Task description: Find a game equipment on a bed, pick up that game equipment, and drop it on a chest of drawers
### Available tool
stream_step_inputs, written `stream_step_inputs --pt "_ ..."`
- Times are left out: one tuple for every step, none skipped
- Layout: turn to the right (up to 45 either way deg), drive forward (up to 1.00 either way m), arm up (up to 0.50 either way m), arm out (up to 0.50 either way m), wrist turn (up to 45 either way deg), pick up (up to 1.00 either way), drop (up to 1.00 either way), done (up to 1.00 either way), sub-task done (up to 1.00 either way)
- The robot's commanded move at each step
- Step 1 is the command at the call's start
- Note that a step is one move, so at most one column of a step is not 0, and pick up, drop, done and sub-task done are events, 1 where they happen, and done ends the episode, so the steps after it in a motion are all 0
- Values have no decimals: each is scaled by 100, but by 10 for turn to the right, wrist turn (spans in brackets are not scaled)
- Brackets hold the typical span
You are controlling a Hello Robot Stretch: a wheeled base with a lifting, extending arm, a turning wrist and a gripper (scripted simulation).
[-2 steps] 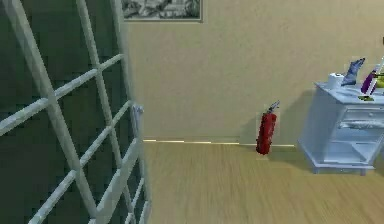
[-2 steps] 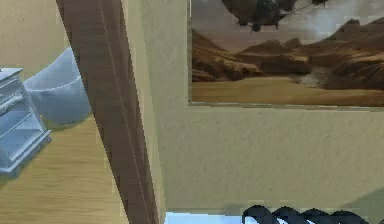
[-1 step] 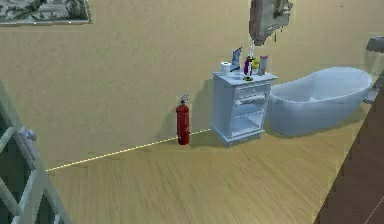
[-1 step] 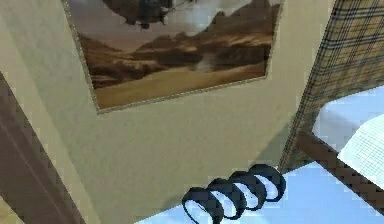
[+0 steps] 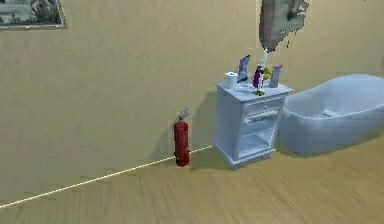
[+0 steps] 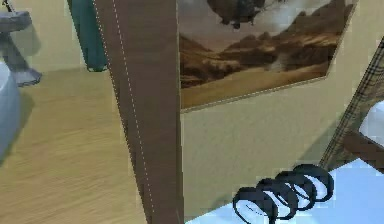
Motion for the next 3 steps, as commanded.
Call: stream_step_inputs --pt "210 0 0 0 0 0 0 0 0" --pt "0 30 0 0 0 0 0 0 0" --pt "450 0 0 0 0 0 0 0 0"
